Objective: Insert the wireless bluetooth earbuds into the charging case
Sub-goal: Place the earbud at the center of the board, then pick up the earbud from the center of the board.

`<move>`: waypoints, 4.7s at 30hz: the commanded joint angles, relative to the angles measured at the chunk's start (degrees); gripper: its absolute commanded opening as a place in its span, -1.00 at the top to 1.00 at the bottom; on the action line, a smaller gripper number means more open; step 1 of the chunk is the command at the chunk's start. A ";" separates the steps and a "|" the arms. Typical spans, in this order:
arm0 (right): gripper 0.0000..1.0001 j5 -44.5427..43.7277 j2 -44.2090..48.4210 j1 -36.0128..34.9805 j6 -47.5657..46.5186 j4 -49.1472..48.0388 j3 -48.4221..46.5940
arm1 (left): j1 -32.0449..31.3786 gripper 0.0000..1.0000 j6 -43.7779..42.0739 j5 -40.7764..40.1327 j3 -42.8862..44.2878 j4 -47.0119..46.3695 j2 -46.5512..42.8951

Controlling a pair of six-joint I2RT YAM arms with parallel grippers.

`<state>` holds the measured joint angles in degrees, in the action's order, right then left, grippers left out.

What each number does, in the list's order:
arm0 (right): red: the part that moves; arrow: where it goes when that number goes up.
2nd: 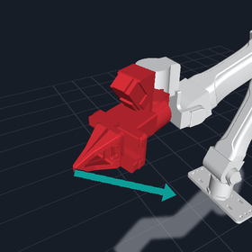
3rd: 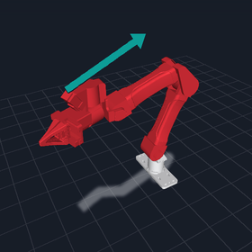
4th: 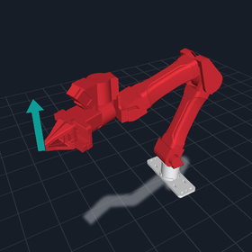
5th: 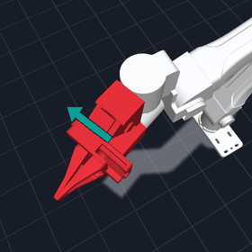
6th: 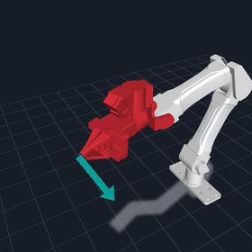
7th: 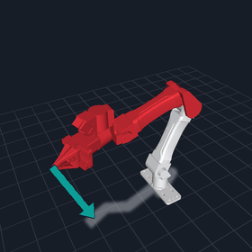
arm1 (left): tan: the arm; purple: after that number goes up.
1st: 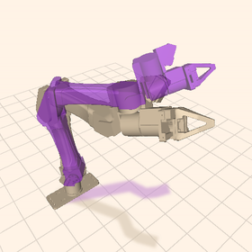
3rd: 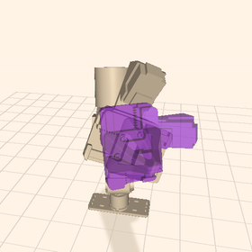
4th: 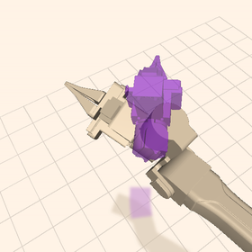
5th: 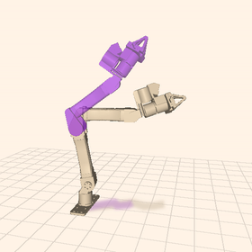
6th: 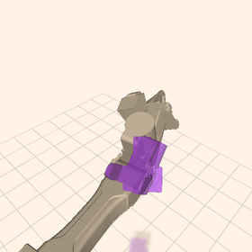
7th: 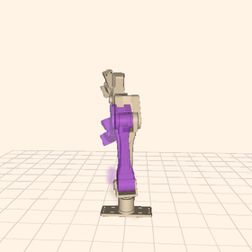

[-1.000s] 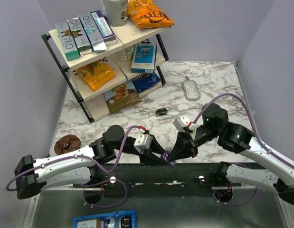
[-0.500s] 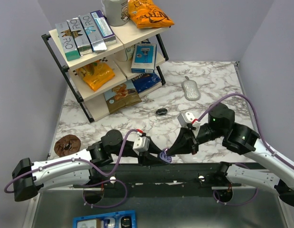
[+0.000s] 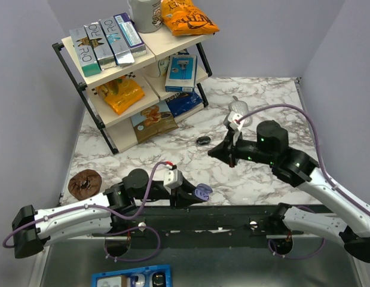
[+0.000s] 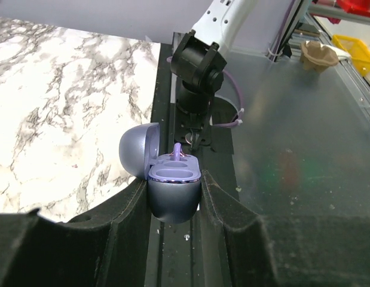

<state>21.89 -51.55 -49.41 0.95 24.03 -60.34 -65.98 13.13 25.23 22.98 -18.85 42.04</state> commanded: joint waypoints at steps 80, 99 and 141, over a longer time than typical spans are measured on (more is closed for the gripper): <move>0.26 -36.04 -48.81 -6.31 27.33 6.54 -13.84 | -0.03 1.00 -1.96 -11.52 0.48 21.49 -29.65; 0.21 -37.97 -55.94 -6.84 29.11 6.29 -13.93 | -0.03 1.00 -1.61 -12.31 -0.04 20.52 -28.51; 0.27 -40.61 -58.67 -7.02 22.61 3.39 -14.54 | -0.03 1.00 -1.79 -12.14 -0.57 19.82 -27.98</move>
<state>-16.80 -110.93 -56.18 24.99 29.06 -74.94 -66.02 11.16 13.91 22.96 2.44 13.96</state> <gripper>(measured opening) 0.362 0.407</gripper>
